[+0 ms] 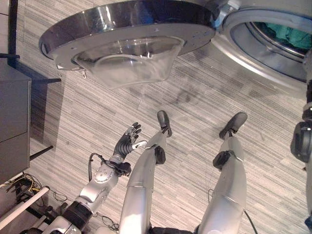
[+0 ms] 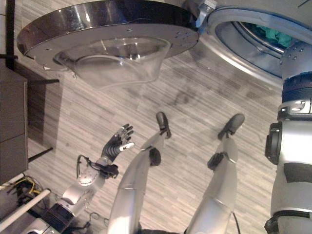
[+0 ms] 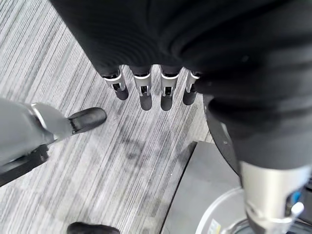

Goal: Grab the laundry basket,head to the washer,open it,put in the laundry and shut it.

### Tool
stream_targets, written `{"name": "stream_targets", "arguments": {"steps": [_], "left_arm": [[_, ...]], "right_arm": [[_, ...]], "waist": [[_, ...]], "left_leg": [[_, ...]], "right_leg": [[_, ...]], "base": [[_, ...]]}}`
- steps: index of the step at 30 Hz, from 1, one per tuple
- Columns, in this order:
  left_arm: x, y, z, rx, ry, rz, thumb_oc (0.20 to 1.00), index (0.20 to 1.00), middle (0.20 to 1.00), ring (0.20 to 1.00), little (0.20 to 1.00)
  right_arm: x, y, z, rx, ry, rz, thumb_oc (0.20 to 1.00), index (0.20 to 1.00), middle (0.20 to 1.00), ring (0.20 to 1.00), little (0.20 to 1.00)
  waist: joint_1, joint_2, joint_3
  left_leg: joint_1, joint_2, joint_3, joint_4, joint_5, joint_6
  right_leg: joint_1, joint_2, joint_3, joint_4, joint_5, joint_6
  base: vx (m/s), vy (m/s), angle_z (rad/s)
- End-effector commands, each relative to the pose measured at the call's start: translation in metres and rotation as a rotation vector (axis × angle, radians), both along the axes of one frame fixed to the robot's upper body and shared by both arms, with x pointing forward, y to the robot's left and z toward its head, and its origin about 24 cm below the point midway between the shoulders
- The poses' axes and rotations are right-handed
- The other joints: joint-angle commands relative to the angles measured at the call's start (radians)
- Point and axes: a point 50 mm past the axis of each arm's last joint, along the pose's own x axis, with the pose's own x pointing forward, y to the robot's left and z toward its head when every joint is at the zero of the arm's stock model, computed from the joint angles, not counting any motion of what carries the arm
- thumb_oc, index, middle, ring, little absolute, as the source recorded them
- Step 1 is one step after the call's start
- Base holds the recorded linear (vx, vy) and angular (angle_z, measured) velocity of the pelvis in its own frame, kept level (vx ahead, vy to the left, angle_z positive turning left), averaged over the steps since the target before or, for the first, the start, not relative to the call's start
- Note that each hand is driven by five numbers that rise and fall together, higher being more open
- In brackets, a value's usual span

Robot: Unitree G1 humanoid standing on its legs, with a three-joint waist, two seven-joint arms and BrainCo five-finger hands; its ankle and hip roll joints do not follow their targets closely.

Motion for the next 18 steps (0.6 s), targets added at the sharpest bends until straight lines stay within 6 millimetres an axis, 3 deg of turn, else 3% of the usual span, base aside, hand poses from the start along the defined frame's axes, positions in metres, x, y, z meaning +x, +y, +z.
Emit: {"name": "stream_targets", "arguments": {"steps": [1, 2, 4, 7, 9, 14, 16, 17, 18], "left_arm": [[-0.026, 0.001, -0.021, 0.030, 0.076, -0.056, 1.000, 1.000, 1.000, 1.000, 1.000], [-0.022, -0.001, -0.013, 0.009, 0.043, -0.052, 1.000, 1.000, 1.000, 1.000, 1.000], [-0.020, -0.004, -0.012, -0.002, 0.039, -0.047, 1.000, 1.000, 1.000, 1.000, 1.000], [-0.014, -0.010, -0.011, -0.020, 0.036, -0.026, 1.000, 1.000, 1.000, 1.000, 1.000], [-0.011, -0.012, -0.010, -0.039, 0.035, -0.006, 1.000, 1.000, 1.000, 1.000, 1.000], [-0.011, -0.008, -0.011, -0.069, 0.026, 0.049, 1.000, 1.000, 1.000, 1.000, 1.000], [-0.013, -0.002, -0.013, -0.070, 0.028, 0.076, 1.000, 1.000, 1.000, 1.000, 1.000], [-0.015, -0.002, -0.015, -0.067, 0.034, 0.076, 1.000, 1.000, 1.000, 1.000, 1.000], [-0.023, 0.008, -0.020, -0.061, 0.048, 0.112, 1.000, 1.000, 1.000, 1.000, 1.000]], "right_arm": [[-0.003, -0.009, 0.009, -0.274, 0.186, -0.129, 1.000, 1.000, 1.000, 1.000, 1.000], [0.015, 0.012, -0.005, -0.351, 0.267, -0.083, 1.000, 1.000, 1.000, 1.000, 1.000], [0.022, 0.020, -0.013, -0.334, 0.272, -0.047, 1.000, 1.000, 1.000, 1.000, 1.000], [0.040, 0.046, -0.049, -0.221, 0.242, 0.100, 1.000, 1.000, 1.000, 1.000, 1.000], [0.042, 0.061, -0.064, -0.169, 0.173, 0.191, 1.000, 1.000, 1.000, 1.000, 1.000], [0.018, 0.070, -0.116, -0.076, 0.003, 0.288, 1.000, 1.000, 1.000, 1.000, 1.000], [0.001, 0.075, -0.143, -0.110, -0.012, 0.300, 1.000, 1.000, 1.000, 1.000, 1.000], [-0.001, 0.076, -0.146, -0.108, -0.007, 0.299, 1.000, 1.000, 1.000, 1.000, 1.000], [-0.025, 0.082, -0.194, -0.277, 0.143, 0.253, 1.000, 1.000, 1.000, 1.000, 1.000]], "waist": [[0.053, -0.001, -0.127], [0.046, -0.003, -0.113], [0.038, -0.002, -0.109], [0.026, -0.003, -0.102], [0.021, 0.000, -0.096], [0.014, -0.003, -0.099], [0.004, -0.013, -0.098], [0.005, -0.015, -0.102], [-0.021, -0.034, -0.102]], "left_leg": [[0.054, -0.006, -0.082, 0.037, -0.187, -0.076], [0.047, -0.002, -0.081, 0.034, -0.181, -0.076], [0.045, -0.001, -0.081, 0.035, -0.180, -0.076], [0.036, 0.001, -0.087, 0.034, -0.176, -0.072], [0.035, 0.000, -0.089, 0.032, -0.176, -0.069], [0.051, -0.014, -0.099, 0.020, -0.177, -0.058], [0.065, -0.020, -0.099, 0.010, -0.173, -0.056], [0.068, -0.021, -0.100, 0.009, -0.173, -0.056], [0.101, -0.026, -0.098, -0.006, -0.172, -0.054]], "right_leg": [[-0.081, 0.064, -0.001, -0.001, -0.091, 0.029], [-0.083, 0.071, -0.004, -0.004, -0.090, 0.023], [-0.084, 0.074, -0.002, -0.003, -0.091, 0.021], [-0.087, 0.081, -0.001, 0.003, -0.096, 0.014], [-0.088, 0.085, 0.001, 0.009, -0.099, 0.011], [-0.070, 0.087, 0.004, 0.005, -0.092, 0.015], [-0.051, 0.089, 0.001, -0.007, -0.084, 0.019], [-0.047, 0.088, 0.001, -0.009, -0.083, 0.019], [-0.009, 0.092, -0.002, -0.036, -0.067, 0.028]], "base": [[-0.01, -0.065, 0.04], [-0.01, -0.052, 0.03], [-0.01, -0.030, 0.04], [0.00, 0.000, 0.00], [0.00, 0.000, 0.00], [0.00, 0.020, 0.03], [-0.02, 0.038, 0.07], [-0.03, 0.064, 0.06], [-0.02, 0.051, 0.06]]}}
